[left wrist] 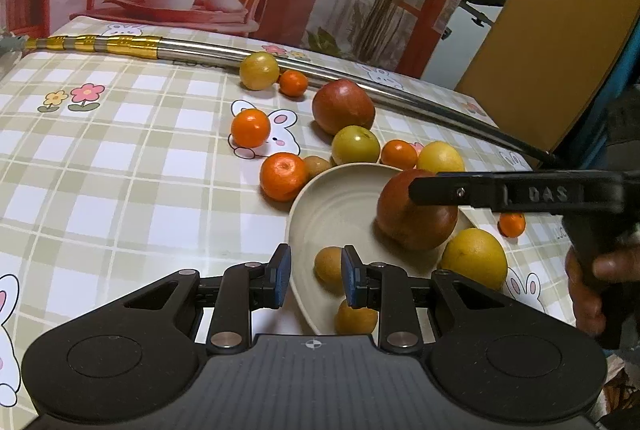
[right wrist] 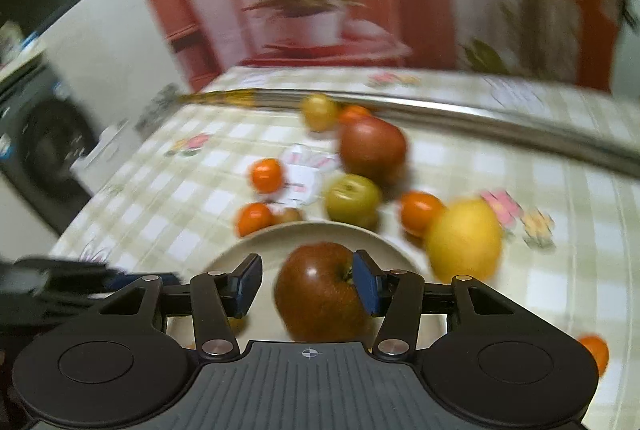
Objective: Organize fruits
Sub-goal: 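Lower the red apple into the white plate and open the right gripper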
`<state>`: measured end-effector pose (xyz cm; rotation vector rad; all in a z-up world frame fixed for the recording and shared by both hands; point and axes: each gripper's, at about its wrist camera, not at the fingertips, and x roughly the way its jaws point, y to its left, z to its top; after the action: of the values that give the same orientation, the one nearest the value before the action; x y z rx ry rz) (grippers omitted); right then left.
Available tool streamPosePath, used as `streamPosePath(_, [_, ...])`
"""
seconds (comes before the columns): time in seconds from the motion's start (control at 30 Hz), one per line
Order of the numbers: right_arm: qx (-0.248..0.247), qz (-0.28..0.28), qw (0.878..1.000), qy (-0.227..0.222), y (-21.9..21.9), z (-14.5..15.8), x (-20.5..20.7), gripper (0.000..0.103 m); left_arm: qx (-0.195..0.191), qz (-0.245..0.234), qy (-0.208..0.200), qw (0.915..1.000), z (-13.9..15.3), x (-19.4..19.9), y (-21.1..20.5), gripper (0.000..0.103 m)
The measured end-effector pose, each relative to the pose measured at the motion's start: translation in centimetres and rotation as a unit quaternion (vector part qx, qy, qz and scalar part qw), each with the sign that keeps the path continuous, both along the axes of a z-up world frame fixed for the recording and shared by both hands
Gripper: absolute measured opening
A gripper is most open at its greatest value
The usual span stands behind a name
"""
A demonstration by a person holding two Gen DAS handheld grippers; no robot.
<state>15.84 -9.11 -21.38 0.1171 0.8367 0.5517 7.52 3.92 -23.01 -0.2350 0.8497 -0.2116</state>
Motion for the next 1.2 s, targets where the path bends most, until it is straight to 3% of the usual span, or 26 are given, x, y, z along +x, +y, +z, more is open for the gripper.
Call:
streamPosePath(0.13, [-0.007, 0.039, 0.999, -0.006, 2.1, 0.8, -0.5, 0.048, -0.006, 0.011, -0.001, 0.9999, 0.2, -0.3, 0.5, 0.029])
streamPosePath(0.33, [-0.014, 0.033, 0.999, -0.010, 2.4, 1.2, -1.1, 0.050, -0.011, 0.027, -0.002, 0.9996, 0.5, -0.7, 1.2, 0.029])
streamPosePath(0.47, [-0.036, 0.008, 0.999, -0.027, 1.5, 0.9, -1.5, 0.076, -0.013, 0.031, -0.001, 0.9995, 0.5, -0.7, 1.3, 0.029])
streamPosePath(0.57, [-0.037, -0.003, 0.999, -0.002, 0.8, -0.2, -0.7, 0.074, -0.012, 0.029, -0.002, 0.9995, 0.5, -0.6, 1.2, 0.029])
streamPosePath(0.7, [-0.027, -0.003, 0.999, 0.031, 0.3, -1.6, -0.2, 0.062, -0.009, 0.026, -0.004, 0.9996, 0.5, -0.7, 1.1, 0.029])
streamPosePath(0.8, [-0.029, 0.008, 0.999, 0.022, 0.2, -1.7, -0.4, 0.061, -0.009, 0.029, -0.002, 0.9995, 0.5, -0.7, 1.3, 0.029])
streamPosePath(0.93, [-0.075, 0.012, 0.997, -0.018, 0.4, -1.4, -0.5, 0.061, -0.009, 0.030, -0.001, 0.9995, 0.5, -0.7, 1.2, 0.029])
streamPosePath(1.2, [-0.104, -0.002, 0.994, -0.023, -1.1, -1.4, 0.0, 0.061, -0.007, 0.031, -0.001, 0.9995, 0.5, -0.6, 1.2, 0.029])
